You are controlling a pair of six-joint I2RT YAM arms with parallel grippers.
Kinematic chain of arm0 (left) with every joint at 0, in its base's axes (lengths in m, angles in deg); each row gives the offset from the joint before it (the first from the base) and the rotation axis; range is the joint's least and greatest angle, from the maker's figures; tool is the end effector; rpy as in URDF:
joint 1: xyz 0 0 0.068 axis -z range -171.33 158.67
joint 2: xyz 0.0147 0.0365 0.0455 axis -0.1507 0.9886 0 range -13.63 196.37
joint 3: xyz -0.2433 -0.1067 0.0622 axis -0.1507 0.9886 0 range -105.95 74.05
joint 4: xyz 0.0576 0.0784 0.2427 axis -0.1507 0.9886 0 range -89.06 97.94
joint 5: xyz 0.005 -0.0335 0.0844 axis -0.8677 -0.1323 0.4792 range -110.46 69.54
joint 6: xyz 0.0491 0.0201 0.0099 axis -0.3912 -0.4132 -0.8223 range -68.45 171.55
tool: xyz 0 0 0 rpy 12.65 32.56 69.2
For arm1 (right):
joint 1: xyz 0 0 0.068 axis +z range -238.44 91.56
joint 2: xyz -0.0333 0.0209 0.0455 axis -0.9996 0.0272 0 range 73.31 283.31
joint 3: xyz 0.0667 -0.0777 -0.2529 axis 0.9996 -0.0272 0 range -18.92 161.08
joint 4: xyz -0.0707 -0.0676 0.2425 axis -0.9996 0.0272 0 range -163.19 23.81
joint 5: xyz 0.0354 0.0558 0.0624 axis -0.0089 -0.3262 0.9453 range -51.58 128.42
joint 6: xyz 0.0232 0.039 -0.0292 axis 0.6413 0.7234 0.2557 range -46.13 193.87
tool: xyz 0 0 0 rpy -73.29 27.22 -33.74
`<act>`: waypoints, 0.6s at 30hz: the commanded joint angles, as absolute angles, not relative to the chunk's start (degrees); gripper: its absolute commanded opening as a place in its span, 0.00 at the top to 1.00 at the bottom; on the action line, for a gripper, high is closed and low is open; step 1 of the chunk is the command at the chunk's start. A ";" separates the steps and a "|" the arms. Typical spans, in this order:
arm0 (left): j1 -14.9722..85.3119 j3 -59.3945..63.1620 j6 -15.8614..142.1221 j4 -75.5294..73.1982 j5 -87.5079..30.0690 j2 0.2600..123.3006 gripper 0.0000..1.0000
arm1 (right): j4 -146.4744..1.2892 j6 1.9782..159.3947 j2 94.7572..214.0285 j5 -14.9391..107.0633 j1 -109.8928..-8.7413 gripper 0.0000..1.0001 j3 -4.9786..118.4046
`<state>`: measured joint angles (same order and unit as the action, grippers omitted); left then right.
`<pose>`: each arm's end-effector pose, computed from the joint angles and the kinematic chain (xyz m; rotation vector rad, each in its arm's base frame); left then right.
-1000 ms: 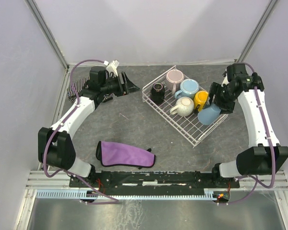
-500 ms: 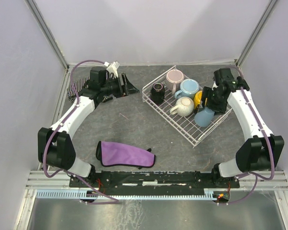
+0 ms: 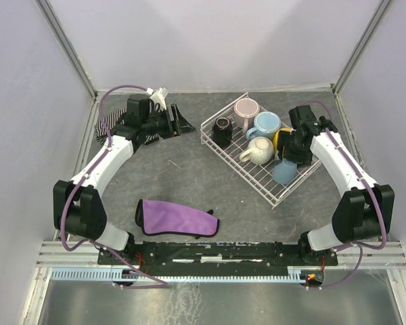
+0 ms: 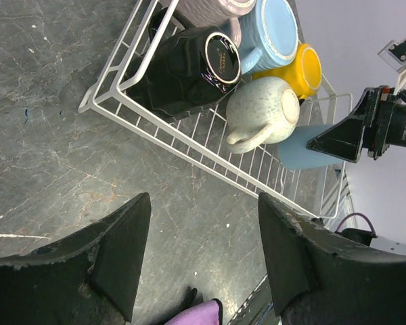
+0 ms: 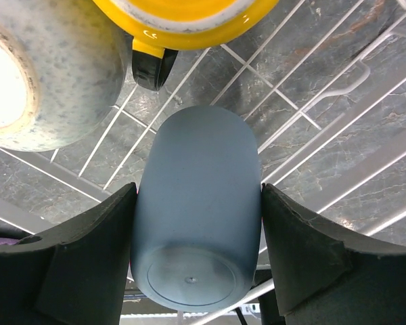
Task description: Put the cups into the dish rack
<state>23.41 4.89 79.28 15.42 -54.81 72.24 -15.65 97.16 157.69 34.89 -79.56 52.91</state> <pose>0.3251 -0.1063 0.3103 0.1298 2.1907 -1.0642 0.2806 0.0417 0.2786 0.3649 2.7664 0.0532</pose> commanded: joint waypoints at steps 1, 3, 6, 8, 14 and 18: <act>23.39 2.95 76.08 15.24 -54.05 70.55 0.29 | -19.68 98.69 157.87 33.91 -78.60 0.99 52.03; 23.35 3.03 75.95 15.56 -53.80 70.42 0.29 | -20.16 99.10 157.99 34.27 -78.27 0.99 51.81; 23.37 3.21 75.82 15.86 -53.66 70.23 0.29 | -20.52 99.63 158.38 34.29 -77.59 0.99 51.74; 23.36 3.30 75.68 16.05 -53.39 70.09 0.29 | -20.83 99.79 158.61 34.10 -77.13 0.99 51.58; 23.35 3.38 75.46 16.57 -52.92 69.73 0.29 | -22.00 100.28 159.12 32.97 -75.97 0.87 50.64; 23.36 3.30 75.35 16.84 -52.71 69.48 0.29 | -22.30 100.22 158.81 31.85 -75.54 0.70 50.32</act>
